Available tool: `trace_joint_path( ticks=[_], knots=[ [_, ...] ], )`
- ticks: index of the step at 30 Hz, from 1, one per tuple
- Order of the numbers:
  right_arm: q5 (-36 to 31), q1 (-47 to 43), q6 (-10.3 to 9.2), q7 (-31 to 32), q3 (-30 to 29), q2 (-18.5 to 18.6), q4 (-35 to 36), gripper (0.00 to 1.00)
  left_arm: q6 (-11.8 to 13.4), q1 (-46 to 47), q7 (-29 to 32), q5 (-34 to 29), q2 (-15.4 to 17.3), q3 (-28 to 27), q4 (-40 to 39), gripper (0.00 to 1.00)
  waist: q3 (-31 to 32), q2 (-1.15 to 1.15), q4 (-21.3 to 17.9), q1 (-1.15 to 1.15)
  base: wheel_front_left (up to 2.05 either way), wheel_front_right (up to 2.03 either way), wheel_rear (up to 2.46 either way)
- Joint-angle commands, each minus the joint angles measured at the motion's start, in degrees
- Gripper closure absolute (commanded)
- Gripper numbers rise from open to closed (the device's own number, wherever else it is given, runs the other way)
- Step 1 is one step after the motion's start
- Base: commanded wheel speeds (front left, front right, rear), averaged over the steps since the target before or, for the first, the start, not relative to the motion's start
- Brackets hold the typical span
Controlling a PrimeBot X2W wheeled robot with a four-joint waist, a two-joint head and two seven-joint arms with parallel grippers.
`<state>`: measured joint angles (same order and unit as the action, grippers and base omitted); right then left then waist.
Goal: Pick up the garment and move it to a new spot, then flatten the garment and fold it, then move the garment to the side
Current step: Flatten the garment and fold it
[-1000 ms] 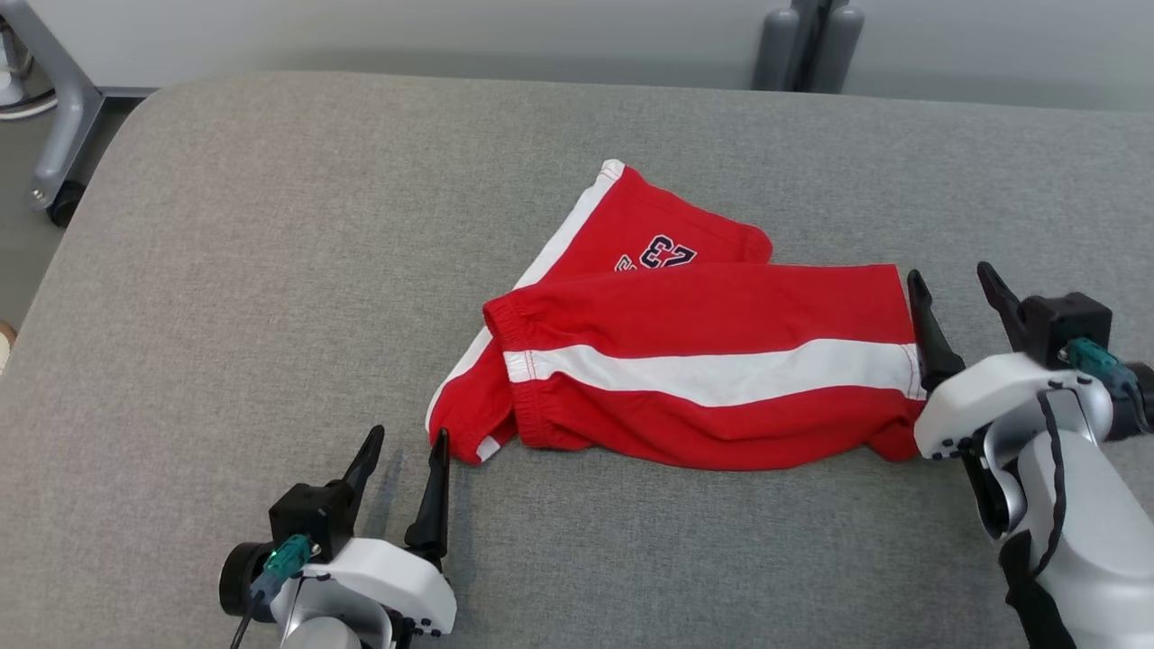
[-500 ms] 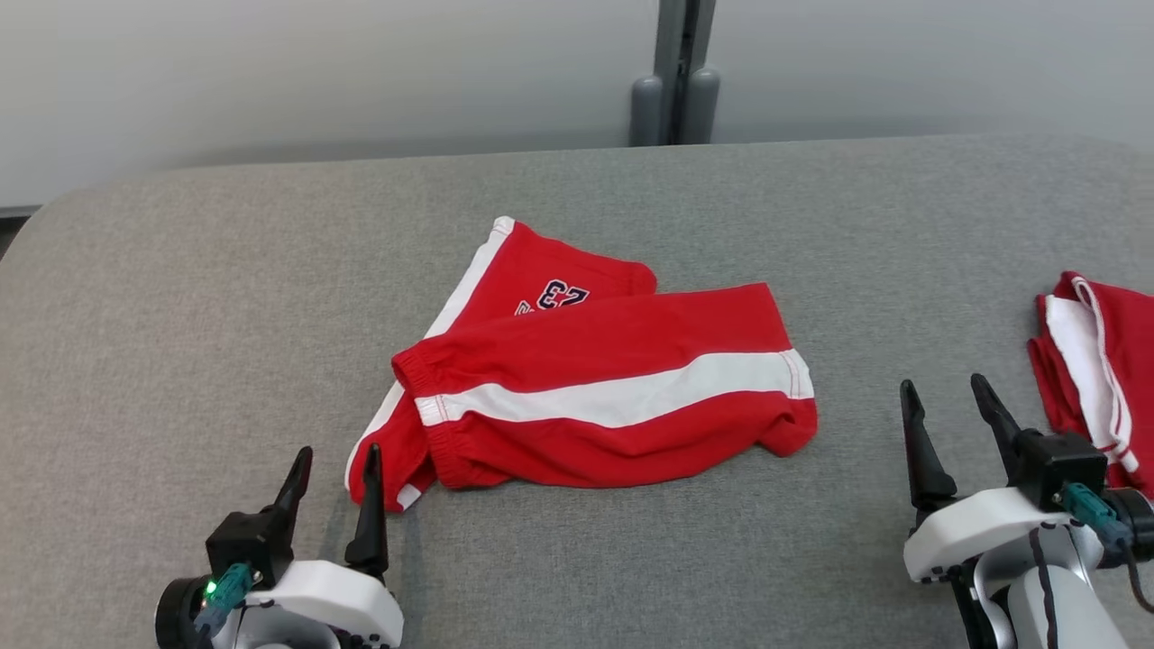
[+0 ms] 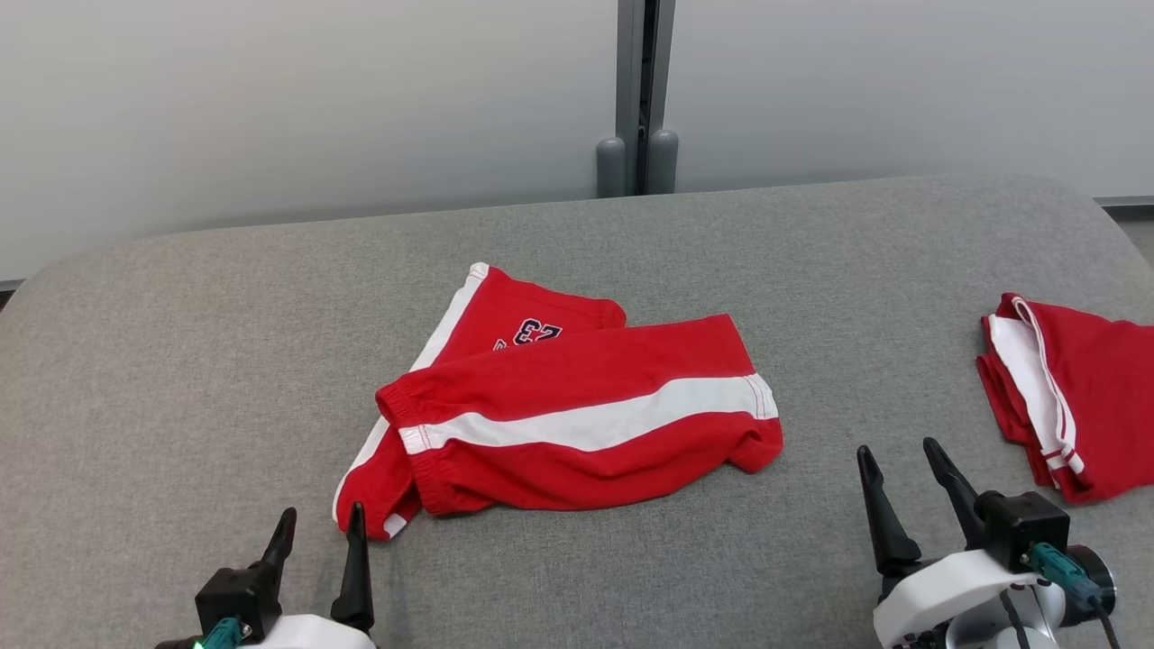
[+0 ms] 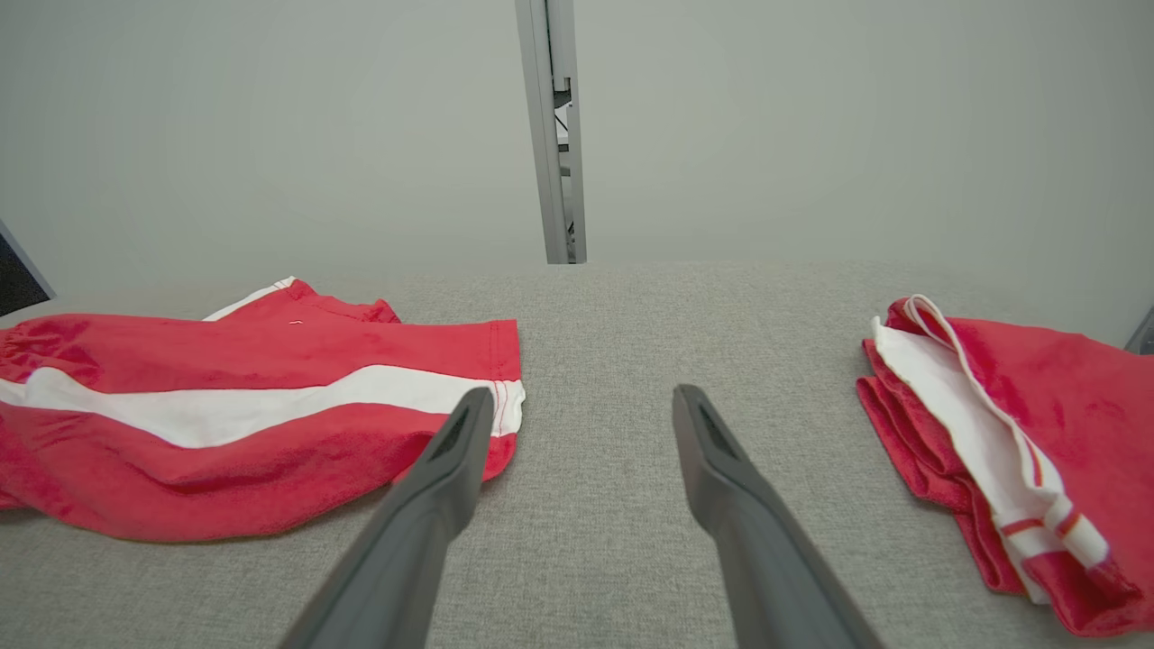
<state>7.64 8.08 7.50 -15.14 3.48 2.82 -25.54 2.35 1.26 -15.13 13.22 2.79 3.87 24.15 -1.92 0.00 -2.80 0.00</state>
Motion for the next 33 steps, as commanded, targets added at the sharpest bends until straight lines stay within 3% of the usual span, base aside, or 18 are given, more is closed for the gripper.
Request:
trace_joint_path(
  ticks=[1,12,19,26,33],
  knots=[
    [0.6,-0.3,-0.02,0.0,0.1,0.3,0.0,0.0,0.2,-0.7,0.0,0.3,0.3,0.3,-0.2,0.0,0.0,0.0,0.1,0.0,0.0,0.0,0.0],
    [0.6,1.5,-0.02,0.0,0.2,0.3,0.8,0.0,-0.2,3.1,0.0,2.1,0.3,2.3,-1.4,0.0,-2.8,0.0,0.6,0.0,0.0,0.0,0.0],
    [1.2,3.4,-0.02,0.0,1.2,0.3,1.0,0.0,-1.7,8.0,0.0,6.6,0.2,6.1,1.5,0.0,-5.8,0.0,0.6,0.0,0.0,0.0,0.0],
    [1.5,5.6,-0.02,0.0,2.4,0.3,0.7,0.0,-3.2,14.1,0.0,15.2,0.3,9.2,7.1,0.0,-9.2,0.0,-0.6,0.0,0.0,0.0,0.0],
    [1.6,6.3,-0.02,0.0,1.9,0.3,0.8,0.0,-4.4,16.2,0.0,17.5,0.3,9.8,9.3,0.0,-10.5,0.0,-1.3,0.0,0.0,0.0,0.0]
  ],
)
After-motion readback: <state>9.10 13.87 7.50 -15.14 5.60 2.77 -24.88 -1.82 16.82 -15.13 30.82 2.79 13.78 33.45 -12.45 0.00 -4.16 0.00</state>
